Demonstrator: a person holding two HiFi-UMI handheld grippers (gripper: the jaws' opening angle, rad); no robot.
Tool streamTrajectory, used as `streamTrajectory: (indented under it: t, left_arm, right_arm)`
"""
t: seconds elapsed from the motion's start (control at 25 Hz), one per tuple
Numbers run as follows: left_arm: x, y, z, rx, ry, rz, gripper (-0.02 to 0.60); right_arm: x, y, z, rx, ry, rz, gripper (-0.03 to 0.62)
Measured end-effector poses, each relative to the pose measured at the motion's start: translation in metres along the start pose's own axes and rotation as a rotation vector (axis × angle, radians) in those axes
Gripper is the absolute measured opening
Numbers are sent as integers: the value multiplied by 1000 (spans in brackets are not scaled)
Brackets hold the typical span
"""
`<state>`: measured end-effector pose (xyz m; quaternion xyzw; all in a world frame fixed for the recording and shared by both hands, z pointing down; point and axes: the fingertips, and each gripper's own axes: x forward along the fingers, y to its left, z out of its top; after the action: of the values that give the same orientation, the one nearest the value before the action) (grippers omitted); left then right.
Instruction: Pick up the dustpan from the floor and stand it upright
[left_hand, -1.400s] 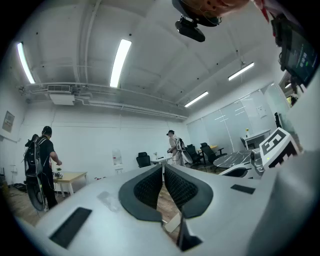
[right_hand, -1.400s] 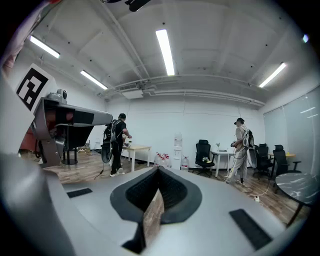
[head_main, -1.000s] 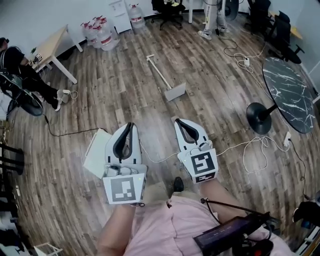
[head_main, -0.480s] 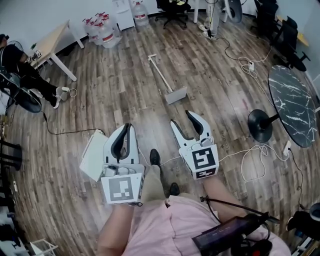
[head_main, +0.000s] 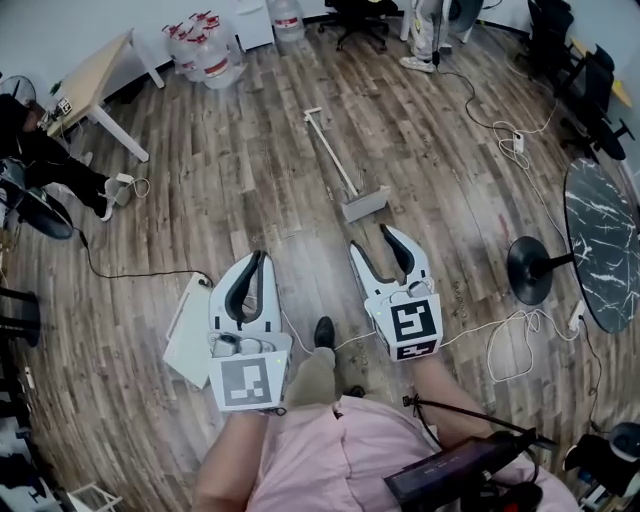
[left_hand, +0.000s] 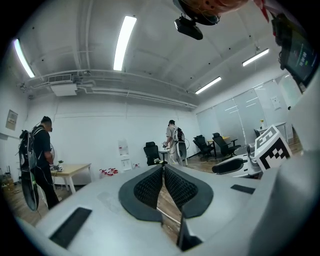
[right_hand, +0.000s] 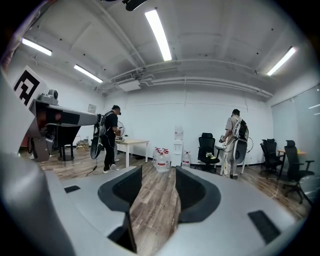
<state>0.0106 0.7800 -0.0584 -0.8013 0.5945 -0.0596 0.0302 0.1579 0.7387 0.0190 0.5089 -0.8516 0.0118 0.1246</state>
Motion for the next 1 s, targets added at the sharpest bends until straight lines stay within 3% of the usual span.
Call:
streamTrajectory:
  t: [0.24,0.52,0.84,1.0]
  left_arm:
    - [87,69,3,-20,-19,-17,23]
    - [144,119,19,16,-79,-6,23]
    - [199,145,-2,38,-36,1,23]
    - [246,152,-16,4,-18,-5,23]
  right_arm:
    - [105,-12,36,-20,-15,-6,209]
    - [169,-33,76,-61,-58,-26,204]
    - [232,-55,72,-58,-47,-18,198]
    - [279,-82,65,-67,-41,-26,198]
